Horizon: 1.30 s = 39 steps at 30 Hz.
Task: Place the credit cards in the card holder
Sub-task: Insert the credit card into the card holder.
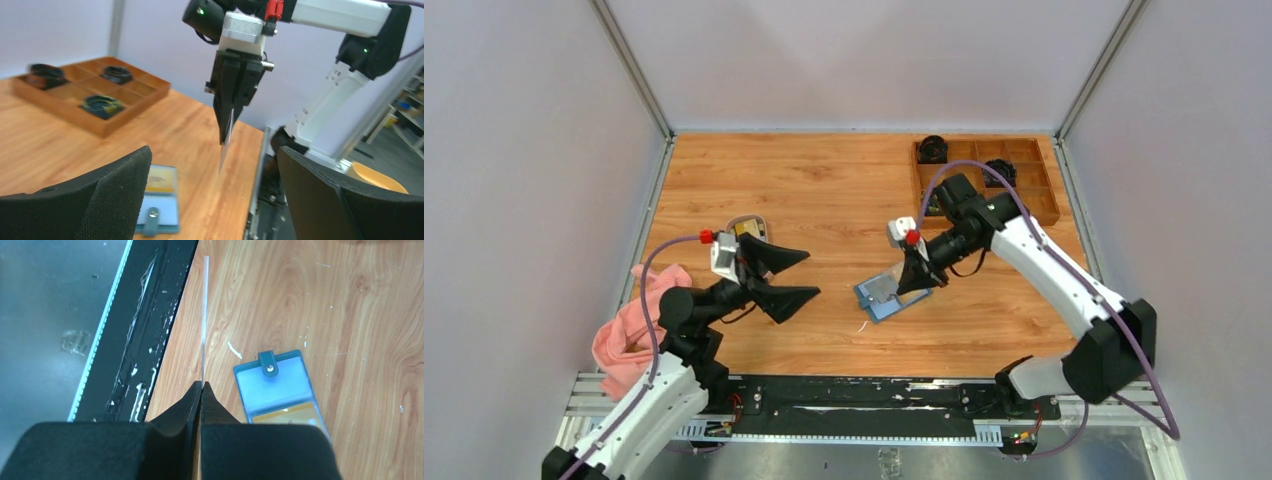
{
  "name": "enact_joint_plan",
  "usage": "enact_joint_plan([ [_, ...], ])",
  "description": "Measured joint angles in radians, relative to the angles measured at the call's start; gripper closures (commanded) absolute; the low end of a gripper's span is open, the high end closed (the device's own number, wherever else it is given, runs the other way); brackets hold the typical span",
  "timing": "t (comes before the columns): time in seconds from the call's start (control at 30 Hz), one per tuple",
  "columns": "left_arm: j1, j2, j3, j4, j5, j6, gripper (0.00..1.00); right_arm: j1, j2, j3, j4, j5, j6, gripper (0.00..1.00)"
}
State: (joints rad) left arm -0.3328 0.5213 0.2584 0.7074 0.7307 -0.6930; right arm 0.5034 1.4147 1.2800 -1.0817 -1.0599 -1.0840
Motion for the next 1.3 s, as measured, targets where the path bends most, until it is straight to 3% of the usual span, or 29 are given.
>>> enact_joint_plan([
  [0.17, -0.311, 0.037, -0.045, -0.010, -0.183, 0.158, 0.00, 0.000, -0.210, -0.195, 0.057, 0.035, -0.066, 1.00],
  [0.27, -0.510, 0.154, -0.039, -0.016, -0.327, 0.301, 0.01, 0.000, -0.320, -0.330, 0.123, 0.042, -0.095, 1.00],
  [0.37, -0.681, 0.301, -0.018, -0.037, -0.467, 0.441, 0.05, -0.001, -0.348, -0.385, 0.158, 0.048, -0.135, 1.00],
  [0.47, -0.774, 0.413, 0.009, -0.054, -0.561, 0.544, 0.08, -0.003, -0.353, -0.407, 0.185, 0.050, -0.173, 1.00],
  [0.73, -0.830, 0.571, 0.043, 0.023, -0.665, 0.622, 0.12, -0.009, -0.342, -0.414, 0.212, 0.018, -0.183, 1.00],
  [1.0, -0.831, 0.682, -0.023, 0.298, -0.690, 0.599, 0.26, -0.011, -0.267, -0.409, 0.215, -0.039, -0.106, 1.00],
  [1.2, -0.832, 0.717, -0.026, 0.394, -0.689, 0.571, 0.43, -0.011, -0.215, -0.398, 0.205, -0.052, -0.075, 1.00],
  [1.3, -0.832, 0.716, -0.027, 0.414, -0.686, 0.556, 0.59, -0.011, -0.189, -0.385, 0.195, -0.063, -0.066, 1.00],
])
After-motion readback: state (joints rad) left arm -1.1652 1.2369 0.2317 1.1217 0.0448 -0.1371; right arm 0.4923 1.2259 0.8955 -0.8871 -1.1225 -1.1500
